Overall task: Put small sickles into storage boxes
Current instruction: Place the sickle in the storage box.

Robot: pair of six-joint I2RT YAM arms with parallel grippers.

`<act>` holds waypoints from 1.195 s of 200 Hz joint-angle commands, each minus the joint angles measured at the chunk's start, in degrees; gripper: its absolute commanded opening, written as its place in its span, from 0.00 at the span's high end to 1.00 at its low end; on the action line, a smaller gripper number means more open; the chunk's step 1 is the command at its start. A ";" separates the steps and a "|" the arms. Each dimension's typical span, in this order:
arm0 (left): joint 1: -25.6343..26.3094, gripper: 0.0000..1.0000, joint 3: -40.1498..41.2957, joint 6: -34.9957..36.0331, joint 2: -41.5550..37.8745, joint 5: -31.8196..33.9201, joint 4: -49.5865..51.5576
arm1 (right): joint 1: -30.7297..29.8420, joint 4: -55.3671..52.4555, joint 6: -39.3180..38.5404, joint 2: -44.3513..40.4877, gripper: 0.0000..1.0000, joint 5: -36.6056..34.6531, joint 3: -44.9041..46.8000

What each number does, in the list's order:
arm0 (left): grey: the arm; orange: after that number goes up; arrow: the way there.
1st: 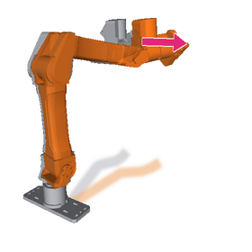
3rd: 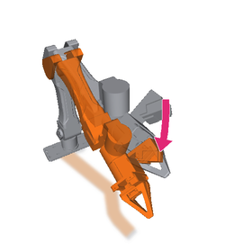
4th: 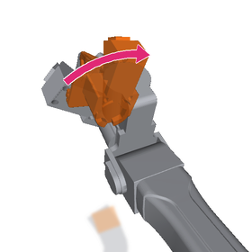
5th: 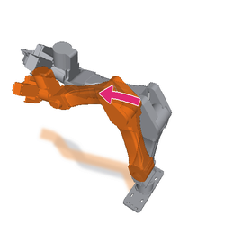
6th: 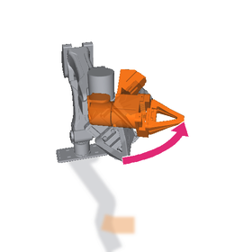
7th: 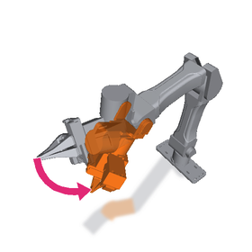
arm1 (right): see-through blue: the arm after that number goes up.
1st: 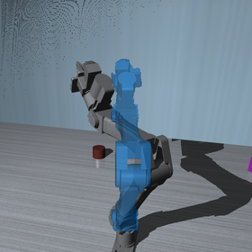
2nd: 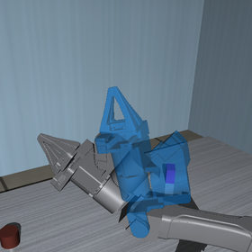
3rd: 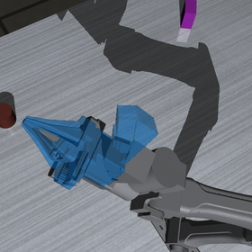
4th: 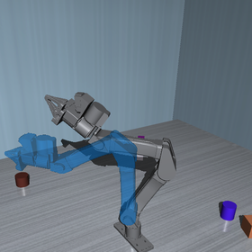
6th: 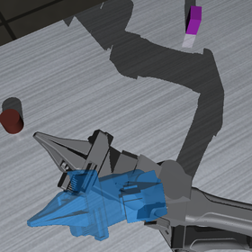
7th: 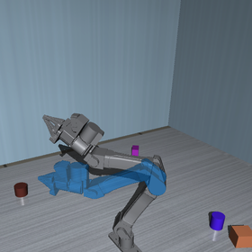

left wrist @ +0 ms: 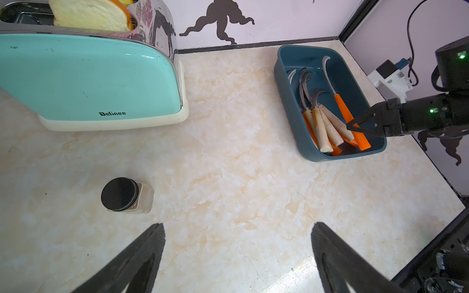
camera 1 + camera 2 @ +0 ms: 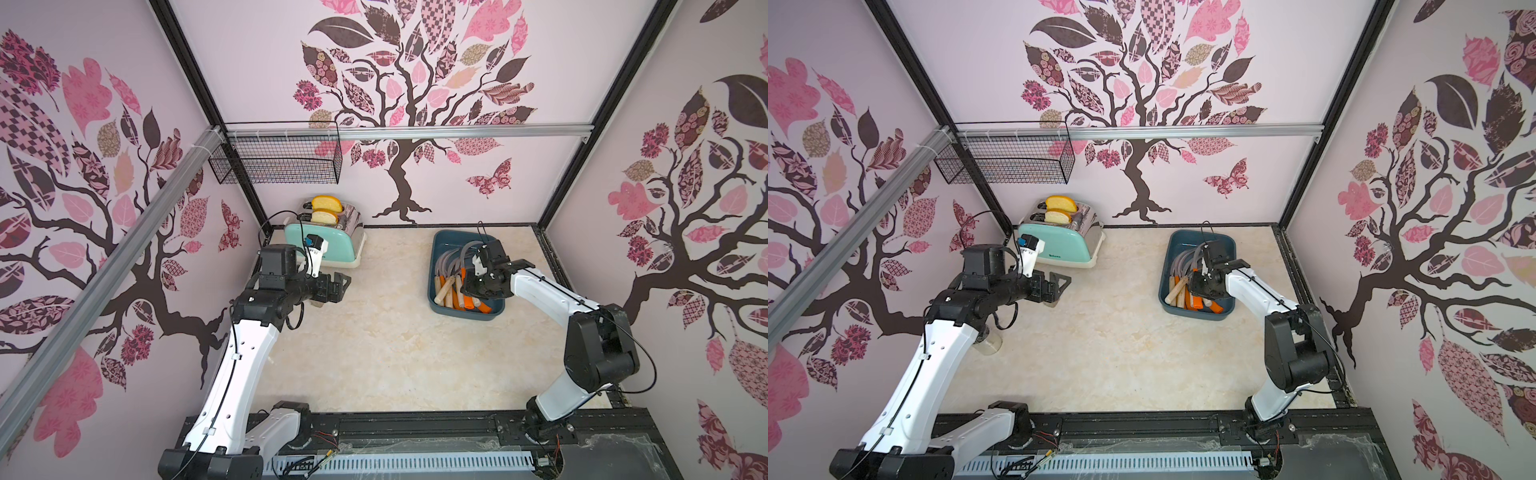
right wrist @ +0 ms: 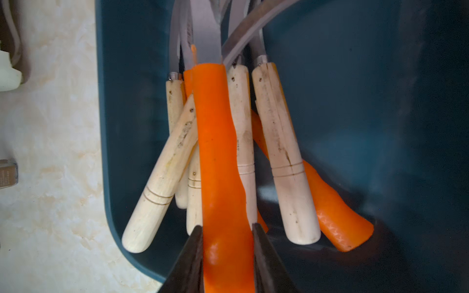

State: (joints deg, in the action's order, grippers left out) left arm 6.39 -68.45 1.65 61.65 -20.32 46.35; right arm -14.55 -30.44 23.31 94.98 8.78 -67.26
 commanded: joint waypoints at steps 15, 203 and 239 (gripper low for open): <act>0.20 0.06 0.12 0.28 -0.14 -1.22 -0.03 | 1.08 0.34 -1.34 1.47 0.78 -0.04 -0.76; 0.34 0.06 -0.45 0.68 0.49 -1.00 -0.03 | 1.18 -0.64 -2.83 3.78 0.64 -0.34 -0.07; 0.29 0.06 -0.70 0.61 0.81 -0.87 -0.27 | 1.19 -0.77 -2.96 3.38 0.60 -0.47 -0.44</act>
State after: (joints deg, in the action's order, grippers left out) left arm 6.44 -68.45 1.74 62.11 -20.71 46.37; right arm -13.63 -30.37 20.88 99.04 8.78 -67.11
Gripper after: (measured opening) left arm 0.942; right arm 0.380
